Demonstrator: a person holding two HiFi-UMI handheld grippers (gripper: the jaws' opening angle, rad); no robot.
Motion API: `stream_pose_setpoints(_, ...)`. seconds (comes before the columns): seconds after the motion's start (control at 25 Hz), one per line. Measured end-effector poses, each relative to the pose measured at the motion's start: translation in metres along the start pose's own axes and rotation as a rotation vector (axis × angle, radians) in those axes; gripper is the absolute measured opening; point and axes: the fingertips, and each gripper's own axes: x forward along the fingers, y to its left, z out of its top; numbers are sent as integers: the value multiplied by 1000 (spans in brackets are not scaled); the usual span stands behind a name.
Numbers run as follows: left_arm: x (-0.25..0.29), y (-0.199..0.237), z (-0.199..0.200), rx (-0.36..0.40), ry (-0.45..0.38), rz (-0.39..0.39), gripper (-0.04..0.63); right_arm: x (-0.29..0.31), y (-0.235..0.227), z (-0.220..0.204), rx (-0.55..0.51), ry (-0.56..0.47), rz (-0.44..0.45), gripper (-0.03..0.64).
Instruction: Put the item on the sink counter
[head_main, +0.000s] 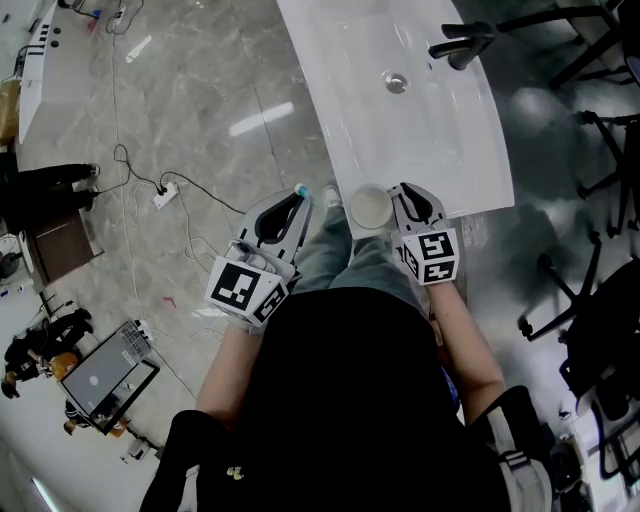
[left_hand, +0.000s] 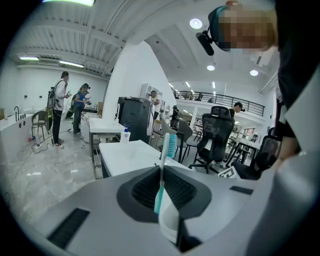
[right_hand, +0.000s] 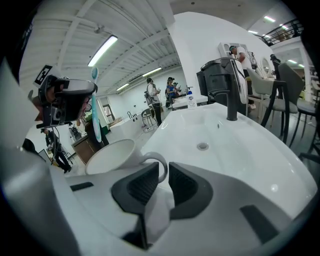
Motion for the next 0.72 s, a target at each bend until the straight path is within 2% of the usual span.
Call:
stream_pose_setpoints(0.12,6,-12,10,-1,-13,-43,38,-3,0,-2,9,9,1,67)
stream_pose_setpoints(0.36,21,-43,23,-33,-28,-160,37,-15,-2,-3,67,2,-1,150)
stream_pose_setpoints(0.52,37,-59,16,-66,-10,-232,38,-31,-10,-7,106,-7,-42,150)
stream_pose_setpoints(0.6,72,-34,25,-103,0,-251,37,-9,-30,14,138,-5,-64,150)
stream_pose_setpoints(0.72,156,46,50,-155,19,-254,37,70,-80,72,165,-4,-76,150)
